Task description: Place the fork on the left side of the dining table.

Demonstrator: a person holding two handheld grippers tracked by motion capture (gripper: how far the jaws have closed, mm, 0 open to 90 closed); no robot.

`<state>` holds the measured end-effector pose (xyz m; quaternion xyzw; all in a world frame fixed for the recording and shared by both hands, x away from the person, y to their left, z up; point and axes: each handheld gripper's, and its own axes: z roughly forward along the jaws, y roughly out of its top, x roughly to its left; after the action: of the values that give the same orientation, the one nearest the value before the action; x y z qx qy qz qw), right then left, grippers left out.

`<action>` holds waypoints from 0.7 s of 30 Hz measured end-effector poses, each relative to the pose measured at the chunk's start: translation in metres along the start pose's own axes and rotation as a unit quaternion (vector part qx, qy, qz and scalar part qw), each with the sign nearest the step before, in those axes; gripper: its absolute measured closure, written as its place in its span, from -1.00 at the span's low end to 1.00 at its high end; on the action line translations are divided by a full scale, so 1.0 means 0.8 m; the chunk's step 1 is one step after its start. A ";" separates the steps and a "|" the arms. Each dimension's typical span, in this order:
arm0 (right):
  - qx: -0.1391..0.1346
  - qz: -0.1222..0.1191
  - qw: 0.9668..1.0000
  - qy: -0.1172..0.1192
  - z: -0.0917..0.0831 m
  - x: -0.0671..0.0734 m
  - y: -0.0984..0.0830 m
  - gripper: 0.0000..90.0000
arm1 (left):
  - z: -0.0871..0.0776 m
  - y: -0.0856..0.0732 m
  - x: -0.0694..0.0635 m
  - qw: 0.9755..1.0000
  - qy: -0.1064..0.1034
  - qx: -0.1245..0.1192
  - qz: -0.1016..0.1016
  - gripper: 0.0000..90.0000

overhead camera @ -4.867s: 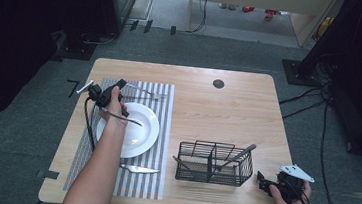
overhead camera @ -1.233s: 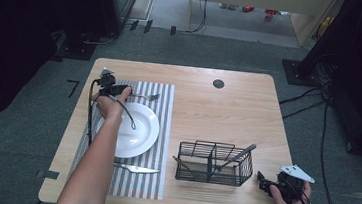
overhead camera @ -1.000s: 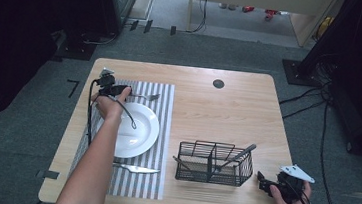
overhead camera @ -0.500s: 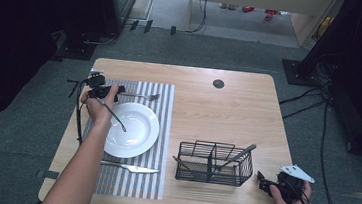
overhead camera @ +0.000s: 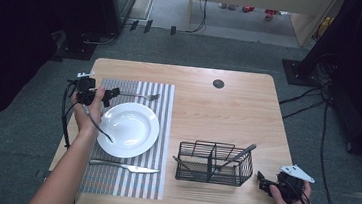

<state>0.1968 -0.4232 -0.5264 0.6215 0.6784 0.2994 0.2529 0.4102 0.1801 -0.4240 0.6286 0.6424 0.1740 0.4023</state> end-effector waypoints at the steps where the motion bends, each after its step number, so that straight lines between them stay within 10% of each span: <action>1: 0.000 0.000 1.000 0.000 0.000 0.000 0.000 -0.87 | 0.000 0.000 0.000 1.000 0.000 0.000 0.000 -0.77; 21: 0.000 0.000 1.000 0.000 0.000 0.000 0.000 -0.87 | -0.094 -0.058 -0.004 0.997 -0.039 -0.052 0.050 -0.80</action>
<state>0.1968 -0.4232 -0.5264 0.6214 0.6784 0.2994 0.2529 0.3234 0.1915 -0.4108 0.6445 0.5839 0.2030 0.4501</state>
